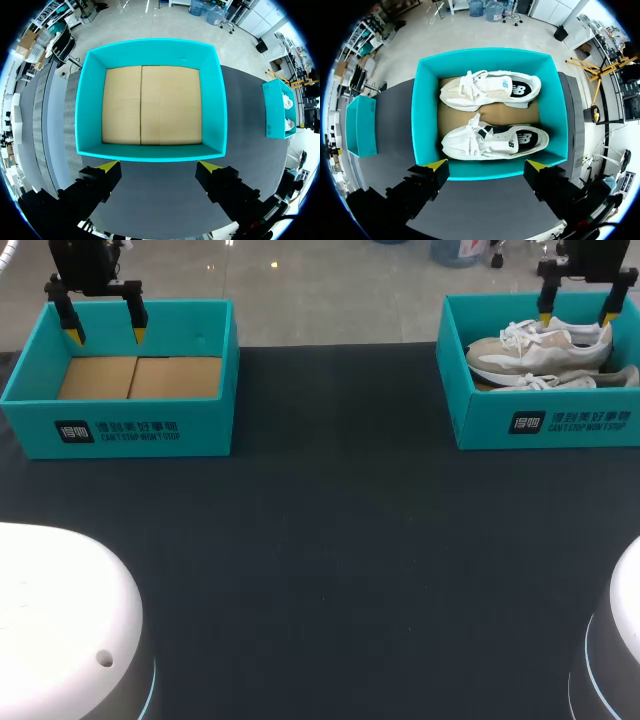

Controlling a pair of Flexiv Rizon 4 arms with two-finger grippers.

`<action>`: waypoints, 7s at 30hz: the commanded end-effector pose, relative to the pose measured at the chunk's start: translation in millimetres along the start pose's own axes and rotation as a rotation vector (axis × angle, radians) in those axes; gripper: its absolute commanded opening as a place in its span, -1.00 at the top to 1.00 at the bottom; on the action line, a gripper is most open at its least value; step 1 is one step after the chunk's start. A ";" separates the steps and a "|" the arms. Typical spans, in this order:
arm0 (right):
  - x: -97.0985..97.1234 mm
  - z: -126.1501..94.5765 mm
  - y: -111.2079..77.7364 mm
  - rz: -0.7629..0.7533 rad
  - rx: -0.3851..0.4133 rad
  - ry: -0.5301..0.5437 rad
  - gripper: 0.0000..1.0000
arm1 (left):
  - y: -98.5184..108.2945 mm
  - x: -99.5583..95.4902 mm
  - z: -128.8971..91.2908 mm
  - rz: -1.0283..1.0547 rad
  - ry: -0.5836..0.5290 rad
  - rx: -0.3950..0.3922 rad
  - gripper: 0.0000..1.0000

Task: Take the shoe out of the shoebox, open the shoe tongue, remove and reinsert the insole, then place the shoe into the shoebox

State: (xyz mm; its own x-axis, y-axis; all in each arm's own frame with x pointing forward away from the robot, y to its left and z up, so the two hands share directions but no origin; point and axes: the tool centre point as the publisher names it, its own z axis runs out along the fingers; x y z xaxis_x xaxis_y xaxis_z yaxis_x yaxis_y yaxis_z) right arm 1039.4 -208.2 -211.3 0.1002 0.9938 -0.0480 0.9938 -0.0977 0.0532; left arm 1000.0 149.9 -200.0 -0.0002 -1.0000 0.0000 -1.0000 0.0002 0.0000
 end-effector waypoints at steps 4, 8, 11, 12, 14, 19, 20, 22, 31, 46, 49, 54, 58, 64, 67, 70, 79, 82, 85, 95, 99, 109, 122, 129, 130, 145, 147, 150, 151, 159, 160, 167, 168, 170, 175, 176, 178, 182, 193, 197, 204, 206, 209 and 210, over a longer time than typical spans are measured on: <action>-41.7 22.0 21.2 0.068 0.044 -0.026 -1.00 | 0.0 -0.1 0.0 0.000 0.000 0.000 -1.00; -58.4 29.4 13.9 0.090 0.039 -0.033 -1.00 | 0.0 -0.1 0.0 0.000 0.000 0.000 -1.00; -68.5 34.3 7.4 0.106 0.039 -0.047 -1.00 | 0.0 -0.1 0.0 0.000 0.000 0.000 -1.00; -73.2 36.8 4.5 0.115 0.042 -0.052 -1.00 | 0.0 -0.1 0.0 0.000 0.000 0.000 -1.00; -79.2 41.3 0.9 0.123 0.039 -0.060 -1.00 | 0.0 -0.1 0.0 0.000 0.000 0.000 -1.00; -88.9 53.4 -3.3 0.130 0.027 -0.052 -1.00 | 0.0 -0.1 0.0 0.000 0.000 0.000 -1.00; -90.0 56.1 -3.2 0.126 0.024 -0.049 -1.00 | 0.0 -0.1 0.0 0.000 0.000 0.000 -1.00; -93.1 62.5 -2.4 0.122 0.025 -0.055 -1.00 | 0.0 -0.1 0.0 0.000 0.000 0.000 -1.00; -114.1 90.7 3.0 0.102 0.039 -0.051 -1.00 | 0.0 -0.1 0.0 0.000 0.000 0.000 -1.00; -126.2 126.9 10.6 0.037 0.027 -0.050 -1.00 | 0.0 -0.1 0.0 0.000 0.000 0.000 -1.00; -128.5 135.7 9.2 0.039 0.032 -0.050 -1.00 | 0.0 -0.1 0.0 0.000 0.000 0.000 -1.00; -128.4 149.1 7.1 0.036 0.028 -0.049 -1.00 | 0.0 -0.1 0.0 0.000 0.000 0.000 -1.00; -130.6 156.8 7.7 0.054 0.029 -0.060 -1.00 | 0.0 -0.1 0.0 0.000 0.000 0.000 -1.00; -131.5 166.3 8.8 0.062 0.043 -0.091 0.02 | 0.0 -0.1 0.0 0.000 0.000 0.000 -1.00; -131.3 169.8 9.4 0.068 0.049 -0.110 0.22 | 0.0 -0.1 0.0 0.000 0.000 0.000 -1.00; -131.8 175.0 9.2 0.074 0.057 -0.126 0.38 | 0.0 -0.1 0.0 0.000 0.000 0.000 -1.00; -137.0 177.3 8.6 0.121 0.074 -0.172 1.00 | 0.0 -0.1 0.0 0.000 0.000 0.000 -1.00; -140.4 175.5 8.1 0.140 0.085 -0.186 1.00 | 0.0 -0.1 0.0 0.000 0.000 0.000 -1.00; -143.5 168.0 7.0 0.144 0.078 -0.180 1.00 | 0.0 -0.1 0.0 0.000 0.000 0.000 -1.00; -150.0 113.5 3.4 0.179 0.059 -0.196 1.00 | 0.0 -0.1 0.0 0.000 0.000 0.000 -1.00; -149.4 84.9 1.5 0.195 0.056 -0.226 1.00 | 0.0 -0.1 0.0 0.000 0.000 0.000 -1.00; -142.0 11.0 -2.7 0.231 0.030 -0.202 1.00 | 0.0 -0.1 0.0 0.000 0.000 0.000 -1.00; -121.0 -38.8 -9.3 0.241 0.001 -0.189 1.00 | 0.0 -0.1 0.0 0.000 0.000 0.000 -1.00; -121.0 -38.8 -9.3 0.241 0.001 -0.189 1.00 | 0.0 -0.1 0.0 0.000 0.000 0.000 -1.00; -121.0 -38.8 -9.3 0.241 0.001 -0.189 1.00 | 0.0 -0.1 0.0 0.000 0.000 0.000 -1.00; -96.1 -57.2 -44.8 0.249 -0.065 -0.231 1.00 | 0.0 -0.1 0.0 0.000 0.000 0.000 -1.00; -87.4 -62.3 -57.2 0.247 -0.081 -0.233 1.00 | 0.0 -0.1 0.0 0.000 0.000 0.000 -1.00; -74.1 -66.3 -78.6 0.234 -0.092 -0.234 1.00 | 0.0 -0.1 0.0 0.000 0.000 0.000 -1.00; -68.2 -66.3 -87.5 0.225 -0.088 -0.243 1.00 | 0.0 -0.1 0.0 0.000 0.000 0.000 -1.00; -18.5 -58.2 -154.8 0.173 -0.055 -0.276 1.00 | 0.0 -0.1 0.0 0.000 0.000 0.000 -1.00; -11.1 -57.1 -163.5 0.167 -0.054 -0.289 1.00 | 0.0 -0.1 0.0 0.000 0.000 0.000 -1.00; 32.6 -56.4 -219.2 0.144 -0.036 -0.296 1.00 | 0.0 -0.1 0.0 0.000 0.000 0.000 -1.00; 37.8 -57.2 -227.0 0.144 -0.034 -0.297 1.00 | 0.0 -0.1 0.0 0.000 0.000 0.000 -1.00; 48.6 -59.0 -243.6 0.146 -0.032 -0.279 1.00 | 0.0 -0.1 0.0 0.000 0.000 0.000 -1.00; 79.1 -55.2 -285.7 0.128 -0.024 -0.276 1.00 | 0.0 -0.1 0.0 0.000 0.000 0.000 -1.00; 87.4 -52.0 -295.9 0.120 -0.013 -0.275 1.00 | 0.0 -0.1 0.0 0.000 0.000 0.000 -1.00; 98.8 -47.4 -309.1 0.104 -0.005 -0.287 1.00 | 0.0 -0.1 0.0 0.000 0.000 0.000 -1.00; 122.0 -39.9 -337.5 0.090 0.031 -0.276 1.00 | 0.0 -0.1 0.0 0.000 0.000 0.000 -1.00; 154.2 -33.1 -370.6 0.031 0.056 -0.258 1.00 | 0.0 -0.1 0.0 0.000 0.000 0.000 -1.00; 155.8 -33.3 -370.5 0.011 0.059 -0.253 1.00 | 0.0 -0.1 0.0 0.000 0.000 0.000 -1.00; 155.8 -33.3 -370.5 0.011 0.059 -0.253 1.00 | 0.0 -0.1 0.0 0.000 0.000 0.000 -1.00; 155.8 -33.3 -370.5 0.011 0.059 -0.253 1.00 | 0.0 -0.1 0.0 0.000 0.000 0.000 -1.00; 155.8 -33.3 -370.5 0.011 0.059 -0.253 1.00 | 0.0 -0.1 0.0 0.000 0.000 0.000 -1.00; 155.8 -33.3 -370.5 0.011 0.059 -0.253 1.00 | 0.0 -0.1 0.0 0.000 0.000 0.000 -1.00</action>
State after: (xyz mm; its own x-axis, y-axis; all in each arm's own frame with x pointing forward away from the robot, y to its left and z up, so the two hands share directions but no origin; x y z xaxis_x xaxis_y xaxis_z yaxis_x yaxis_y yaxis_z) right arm 683.8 -16.4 -206.0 0.1135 0.9484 -0.2961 0.9929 -0.1188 0.0003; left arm 1000.0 150.0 -200.0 -0.0001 -1.0000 0.0000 -1.0000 0.0001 0.0000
